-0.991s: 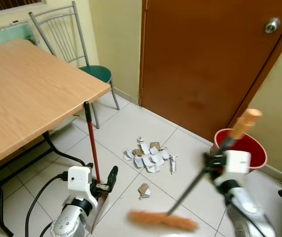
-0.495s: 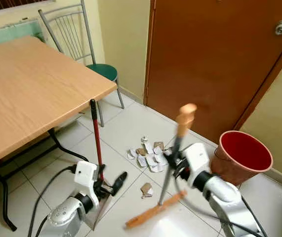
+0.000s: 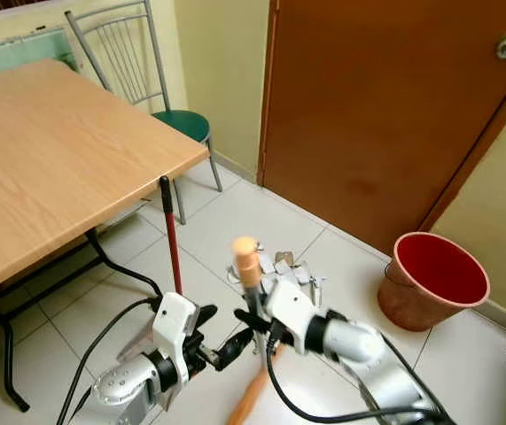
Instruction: Sweep floor
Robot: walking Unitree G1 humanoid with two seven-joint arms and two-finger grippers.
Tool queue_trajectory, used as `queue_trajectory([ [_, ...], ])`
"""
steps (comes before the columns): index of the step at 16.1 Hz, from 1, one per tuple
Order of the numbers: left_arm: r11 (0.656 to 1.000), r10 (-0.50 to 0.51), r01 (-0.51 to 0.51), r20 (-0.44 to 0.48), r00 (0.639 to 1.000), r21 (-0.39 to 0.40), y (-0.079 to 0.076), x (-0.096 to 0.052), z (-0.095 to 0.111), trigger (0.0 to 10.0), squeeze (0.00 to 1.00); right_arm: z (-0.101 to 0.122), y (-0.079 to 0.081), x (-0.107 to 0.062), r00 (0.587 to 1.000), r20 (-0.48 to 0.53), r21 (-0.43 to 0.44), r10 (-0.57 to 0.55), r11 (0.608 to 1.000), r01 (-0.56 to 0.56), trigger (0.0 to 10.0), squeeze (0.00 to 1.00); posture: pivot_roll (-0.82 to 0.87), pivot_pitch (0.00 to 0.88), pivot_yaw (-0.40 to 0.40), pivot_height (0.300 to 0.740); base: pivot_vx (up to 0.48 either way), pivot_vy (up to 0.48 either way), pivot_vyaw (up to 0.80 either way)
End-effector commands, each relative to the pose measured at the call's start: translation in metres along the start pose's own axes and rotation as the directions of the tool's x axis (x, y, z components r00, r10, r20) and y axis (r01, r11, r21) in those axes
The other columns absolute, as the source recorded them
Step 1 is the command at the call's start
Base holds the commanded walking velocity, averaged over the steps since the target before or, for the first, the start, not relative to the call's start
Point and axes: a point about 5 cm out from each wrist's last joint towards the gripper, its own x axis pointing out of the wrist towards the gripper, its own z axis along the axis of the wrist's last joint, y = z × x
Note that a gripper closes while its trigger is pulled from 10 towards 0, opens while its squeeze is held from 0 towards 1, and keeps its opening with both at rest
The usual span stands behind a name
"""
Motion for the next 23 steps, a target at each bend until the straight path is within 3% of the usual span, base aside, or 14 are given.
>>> queue_trajectory([
  [1,0.999,-0.009,0.008,0.025,1.000,0.054,-0.003,0.002,0.008,10.0,0.00,0.012,-0.005,0.005,0.999,0.048,-0.062,-0.001,0.998,0.004,10.0,0.00,0.08,0.080,-0.026,0.740,0.000,0.000,0.00],
  [4,0.991,0.023,-0.031,0.065,0.998,0.131,-0.002,0.005,0.016,10.0,0.00,0.008,-0.009,0.011,0.997,0.051,-0.029,-0.056,0.998,0.058,10.0,0.00,0.08,0.085,-0.026,0.740,0.000,0.000,0.00],
  [6,0.975,0.065,-0.083,0.094,0.993,0.205,0.002,0.007,0.019,10.0,0.00,0.006,-0.021,0.012,0.984,0.047,0.076,-0.170,0.983,0.166,10.0,0.00,0.08,0.087,-0.025,0.740,0.000,0.000,0.00],
  [10,0.954,0.132,-0.169,0.159,0.978,0.248,0.007,0.009,0.023,10.0,0.00,0.012,-0.048,0.013,0.942,0.051,0.225,-0.331,0.923,0.312,10.0,0.00,0.08,0.087,-0.023,0.740,0.000,0.000,0.00],
  [12,0.951,0.146,-0.191,0.192,0.971,0.242,0.008,0.010,0.025,10.0,0.00,0.007,-0.050,0.013,0.936,0.014,0.221,-0.350,0.914,0.339,10.0,0.00,0.08,0.085,-0.025,0.740,0.000,0.000,0.00],
  [16,0.965,0.126,-0.177,0.253,0.959,0.193,0.005,0.017,0.034,10.0,0.00,0.000,-0.047,0.016,0.935,-0.028,0.296,-0.354,0.890,0.346,10.0,0.00,0.07,0.089,-0.029,0.740,0.000,0.000,0.00],
  [19,0.972,0.092,-0.137,0.224,0.970,0.190,0.006,0.024,0.031,10.0,0.00,-0.009,-0.046,0.018,0.937,-0.074,0.316,-0.343,0.883,0.348,10.0,0.00,0.07,0.089,-0.031,0.740,0.000,0.000,0.00],
  [20,0.965,0.110,-0.156,0.213,0.971,0.213,0.015,0.021,0.030,10.0,0.00,-0.010,-0.048,0.017,0.935,-0.076,0.312,-0.347,0.882,0.353,10.0,0.00,0.07,0.091,-0.032,0.740,0.000,0.000,0.00],
  [23,0.953,0.219,-0.250,0.182,0.959,0.170,0.052,0.006,0.028,10.0,0.00,-0.014,-0.055,0.011,0.922,-0.098,0.303,-0.374,0.872,0.385,10.0,0.00,0.08,0.097,-0.040,0.740,0.000,0.000,0.00],
])
